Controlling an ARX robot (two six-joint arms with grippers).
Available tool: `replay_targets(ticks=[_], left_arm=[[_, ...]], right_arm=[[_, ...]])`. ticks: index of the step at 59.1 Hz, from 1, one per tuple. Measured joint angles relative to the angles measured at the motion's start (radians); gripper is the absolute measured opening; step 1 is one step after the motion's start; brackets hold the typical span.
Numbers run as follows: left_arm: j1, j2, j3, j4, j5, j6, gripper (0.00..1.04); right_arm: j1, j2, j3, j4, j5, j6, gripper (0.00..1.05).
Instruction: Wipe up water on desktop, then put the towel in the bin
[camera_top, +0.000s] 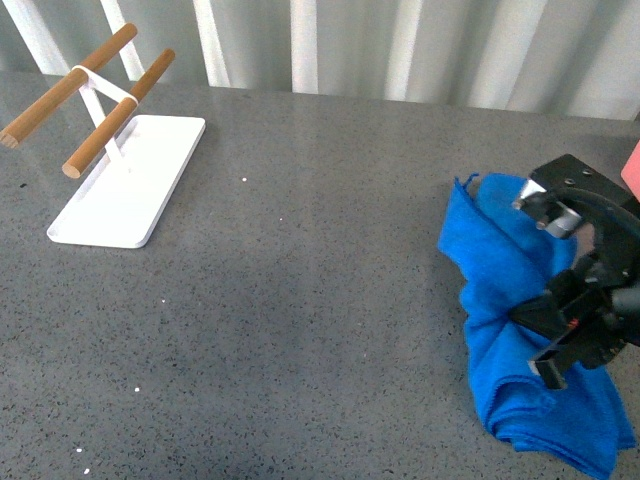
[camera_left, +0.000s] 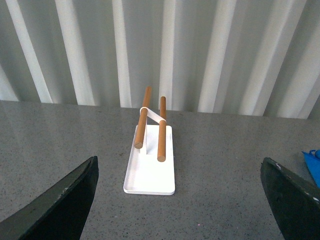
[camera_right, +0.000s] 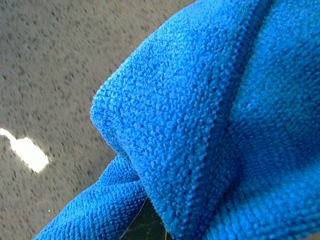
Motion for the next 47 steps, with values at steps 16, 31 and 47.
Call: replay_targets(ticks=[16, 31, 47], left_arm=[[0.0, 0.0, 0.0, 0.0, 0.0, 0.0, 0.98], [0.0, 0.0, 0.0, 0.0, 0.0, 0.0, 0.98], [0.0, 0.0, 0.0, 0.0, 0.0, 0.0, 0.98]], right_arm=[[-0.128, 0.005, 0.034, -0.022, 0.013, -0.074, 0.05], [-0.103, 0.013, 0.144, -0.04, 0.056, -0.083, 0.05], [-0.122, -0.119, 0.351, -0.168, 0.07, -0.063, 0.05]])
